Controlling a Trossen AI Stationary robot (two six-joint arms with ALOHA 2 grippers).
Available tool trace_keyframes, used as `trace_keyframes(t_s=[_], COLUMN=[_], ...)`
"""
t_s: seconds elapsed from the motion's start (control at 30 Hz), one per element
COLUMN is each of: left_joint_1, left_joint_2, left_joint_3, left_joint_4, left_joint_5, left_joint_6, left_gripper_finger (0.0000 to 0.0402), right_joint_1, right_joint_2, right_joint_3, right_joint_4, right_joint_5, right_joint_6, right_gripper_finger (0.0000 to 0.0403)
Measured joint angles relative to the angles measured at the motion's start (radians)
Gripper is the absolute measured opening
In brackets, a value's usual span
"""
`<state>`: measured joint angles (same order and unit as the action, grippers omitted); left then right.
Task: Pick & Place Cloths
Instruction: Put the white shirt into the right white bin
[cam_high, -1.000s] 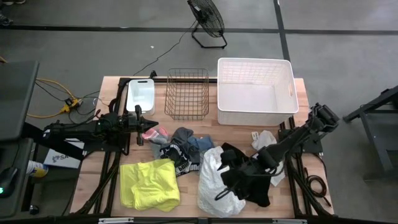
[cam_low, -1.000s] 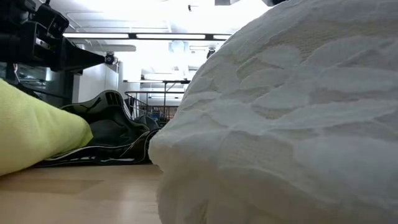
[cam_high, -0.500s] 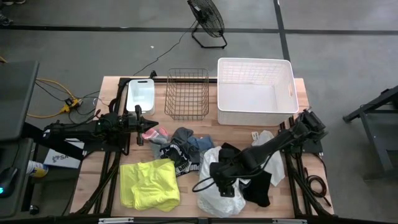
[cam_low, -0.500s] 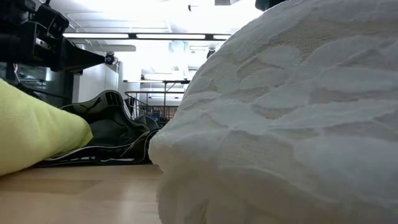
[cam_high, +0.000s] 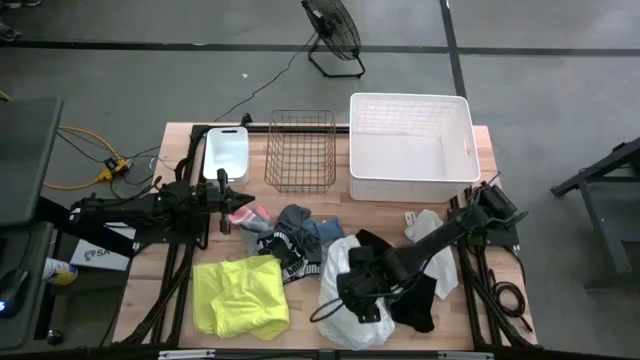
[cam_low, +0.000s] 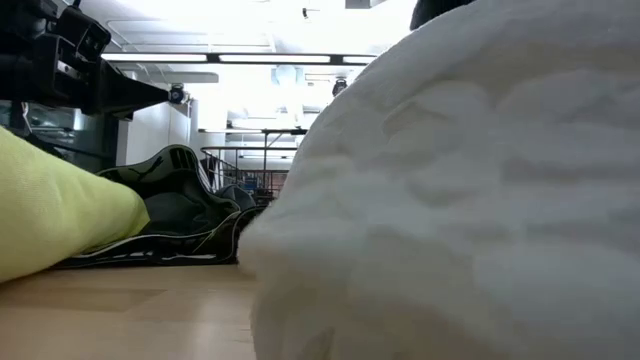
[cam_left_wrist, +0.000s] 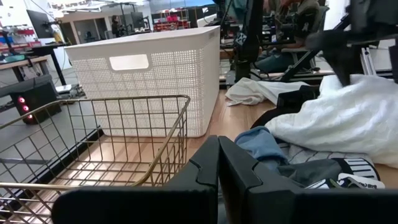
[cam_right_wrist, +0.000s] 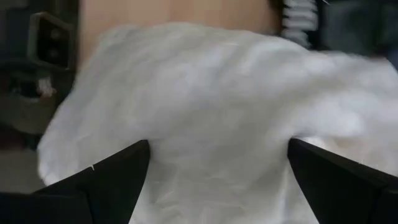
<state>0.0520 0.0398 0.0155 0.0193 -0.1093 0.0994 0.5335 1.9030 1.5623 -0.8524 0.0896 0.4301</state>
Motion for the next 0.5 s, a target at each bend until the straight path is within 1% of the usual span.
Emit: trace_keyframes(t_s=[0.17, 0.4, 0.5], left_joint_1=[0.000, 0.000, 0.000], left_joint_2=[0.000, 0.000, 0.000], left_joint_3=[0.000, 0.000, 0.000], left_joint_4=[0.000, -0.001, -0.001], left_joint_5=[0.000, 0.000, 0.000], left_joint_6=[0.000, 0.000, 0.000], left_gripper_finger=[0.0000, 0.0000, 0.0000], right_joint_1=[0.016, -0.014, -0.028], right_joint_2=[0.037, 0.098, 0.119], right_joint_3=[0.000, -0.002, -0.002], right_joint_4=[0.036, 0.056, 0.064], right_joint_5=[0.018, 0.013, -0.008], right_joint_6=[-0.113, -0.121, -0.108], right_gripper_finger=[0.0375, 0.0375, 0.0375])
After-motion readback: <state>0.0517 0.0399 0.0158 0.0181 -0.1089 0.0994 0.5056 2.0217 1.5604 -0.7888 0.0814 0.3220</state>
